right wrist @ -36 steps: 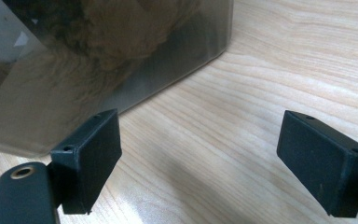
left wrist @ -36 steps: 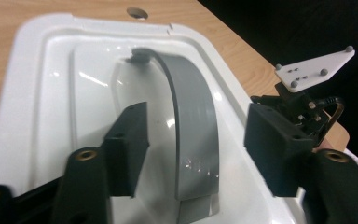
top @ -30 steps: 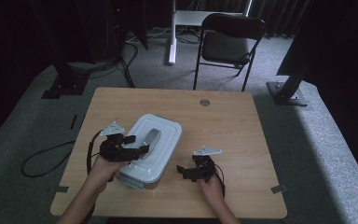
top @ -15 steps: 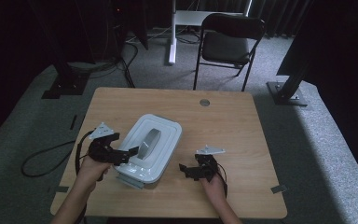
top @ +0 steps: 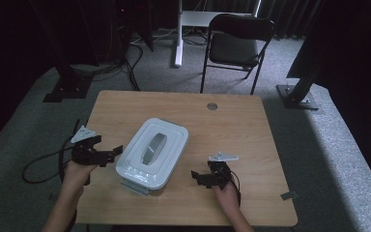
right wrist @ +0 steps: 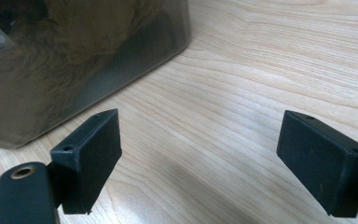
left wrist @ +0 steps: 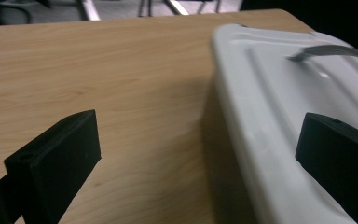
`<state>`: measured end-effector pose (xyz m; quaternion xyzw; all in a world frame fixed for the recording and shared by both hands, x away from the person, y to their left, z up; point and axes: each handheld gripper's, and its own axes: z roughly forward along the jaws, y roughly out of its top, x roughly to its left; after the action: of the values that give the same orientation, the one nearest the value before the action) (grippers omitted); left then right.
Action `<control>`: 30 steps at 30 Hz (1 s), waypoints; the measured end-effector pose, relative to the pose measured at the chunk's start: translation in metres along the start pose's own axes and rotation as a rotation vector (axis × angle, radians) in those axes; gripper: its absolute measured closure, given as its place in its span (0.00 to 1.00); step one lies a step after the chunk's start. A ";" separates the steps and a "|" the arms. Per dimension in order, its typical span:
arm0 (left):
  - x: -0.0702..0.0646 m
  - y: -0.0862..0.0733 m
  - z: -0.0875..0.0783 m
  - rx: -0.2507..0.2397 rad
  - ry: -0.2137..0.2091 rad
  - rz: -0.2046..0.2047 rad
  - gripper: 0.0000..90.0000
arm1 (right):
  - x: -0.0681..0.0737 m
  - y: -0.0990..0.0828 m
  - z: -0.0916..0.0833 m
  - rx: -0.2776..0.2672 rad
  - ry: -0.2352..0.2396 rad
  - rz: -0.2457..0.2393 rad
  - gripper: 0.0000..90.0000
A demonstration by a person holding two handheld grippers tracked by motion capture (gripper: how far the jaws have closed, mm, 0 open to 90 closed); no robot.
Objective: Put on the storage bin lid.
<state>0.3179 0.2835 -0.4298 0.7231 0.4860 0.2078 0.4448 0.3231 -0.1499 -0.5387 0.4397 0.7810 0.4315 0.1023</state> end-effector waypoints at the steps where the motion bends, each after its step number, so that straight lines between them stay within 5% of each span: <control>1: 0.003 -0.001 -0.001 -0.003 0.013 -0.004 0.01 | 0.000 -0.001 -0.001 0.001 -0.001 0.006 0.14; 12: 0.040 -0.027 0.016 0.052 0.107 -0.056 0.01 | -0.004 -0.004 -0.001 0.008 -0.004 0.012 0.14; 20: 0.032 -0.045 0.043 0.087 0.085 -0.039 0.01 | -0.003 -0.004 -0.002 0.010 -0.009 0.008 0.14; 30: 0.019 -0.053 0.052 0.091 0.035 -0.053 0.01 | -0.006 -0.003 -0.007 -0.002 -0.005 0.017 0.14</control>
<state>0.3369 0.2843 -0.5046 0.7256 0.5216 0.1863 0.4084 0.3214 -0.1593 -0.5383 0.4474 0.7764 0.4323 0.1009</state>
